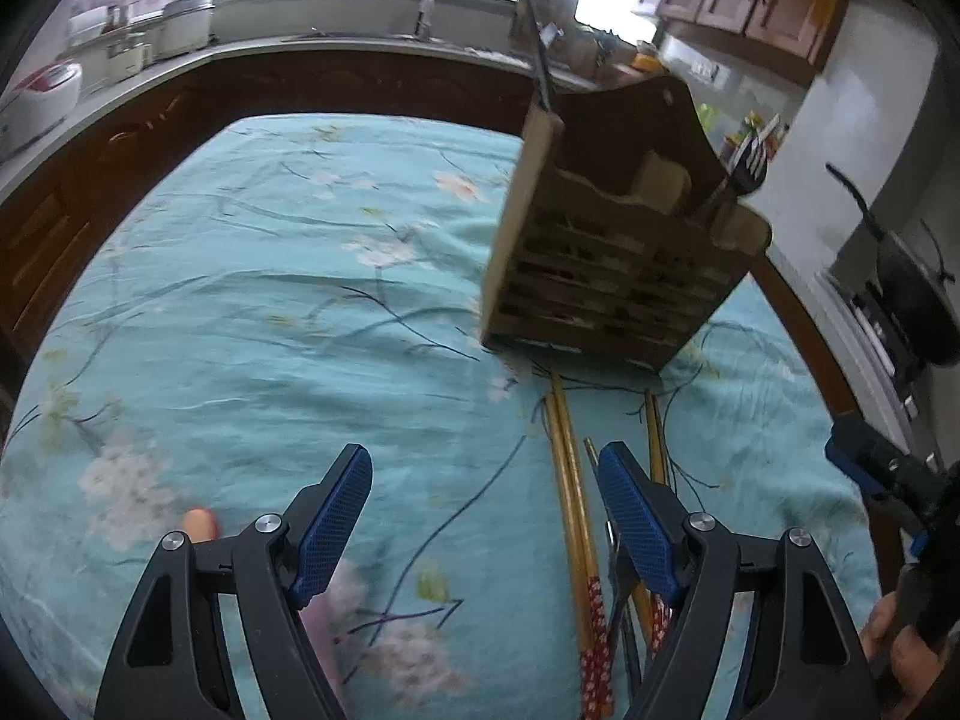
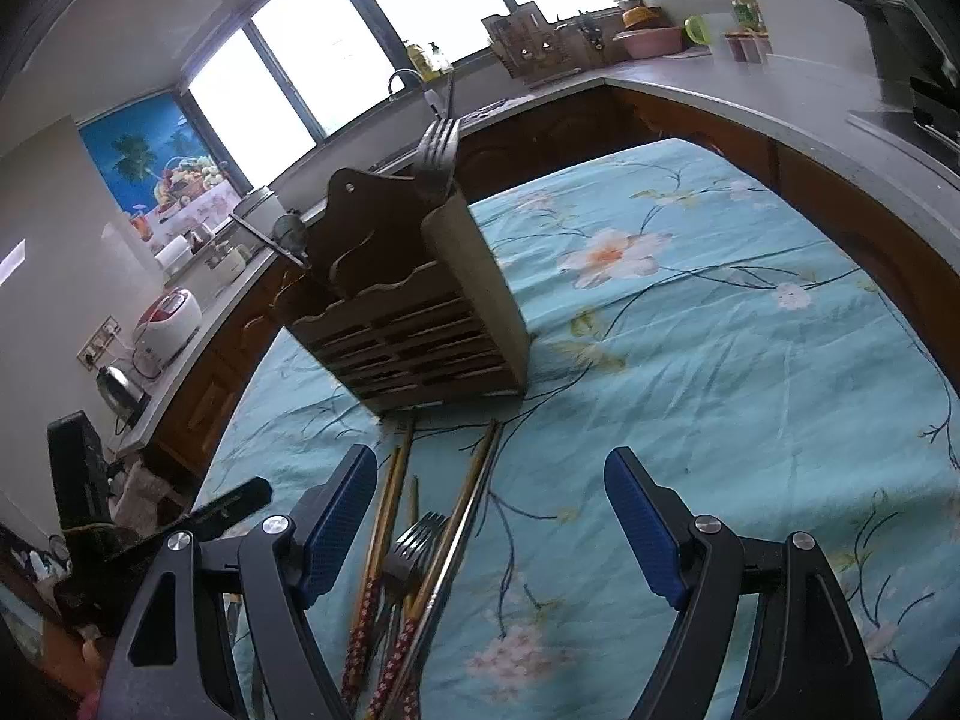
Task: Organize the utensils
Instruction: 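Move both open tools back down to the loose chopsticks on the cloth, then grasp a wooden chopstick with the left tool while the right tool grasps a thin metal rod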
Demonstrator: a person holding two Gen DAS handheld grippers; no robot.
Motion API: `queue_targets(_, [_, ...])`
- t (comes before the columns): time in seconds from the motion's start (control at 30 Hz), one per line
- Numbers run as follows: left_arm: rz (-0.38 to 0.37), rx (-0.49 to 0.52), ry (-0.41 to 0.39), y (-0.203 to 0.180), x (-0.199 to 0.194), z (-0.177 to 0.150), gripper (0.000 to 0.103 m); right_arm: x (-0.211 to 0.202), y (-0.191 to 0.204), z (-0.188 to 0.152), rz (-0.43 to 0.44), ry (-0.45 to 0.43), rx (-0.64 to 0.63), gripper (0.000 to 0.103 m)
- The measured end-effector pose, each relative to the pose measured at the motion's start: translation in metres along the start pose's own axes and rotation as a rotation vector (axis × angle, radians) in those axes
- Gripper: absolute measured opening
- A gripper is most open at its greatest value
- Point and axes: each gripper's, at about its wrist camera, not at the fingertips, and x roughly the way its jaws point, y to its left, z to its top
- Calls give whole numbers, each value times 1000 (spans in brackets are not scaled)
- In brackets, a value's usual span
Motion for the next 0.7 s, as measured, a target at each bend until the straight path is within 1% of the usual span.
queue_targets(0.17, [23, 38, 46, -14, 32, 6, 76, 7, -6, 2, -3, 12, 7, 80])
queue_targets(0.33, [37, 72, 101, -25, 64, 9, 68, 19, -11, 3, -5, 37, 19, 80])
queue_targets(0.4, [55, 93, 122, -29, 75, 9, 60, 23, -13, 4, -5, 43, 24, 80])
queue_targets(0.43, [66, 105, 127, -31, 79, 9, 61, 25, -13, 4, -5, 45, 26, 80])
queue_targets(0.57, [104, 160, 114, -32, 80, 3, 54, 32, -15, 5, -3, 60, 30, 80])
queue_targets(0.63, [126, 180, 113, -25, 73, -4, 53, 37, -13, 5, -2, 69, 26, 80])
queue_targets(0.7, [139, 179, 116, -11, 64, -10, 53, 41, -11, 5, 4, 75, 20, 80])
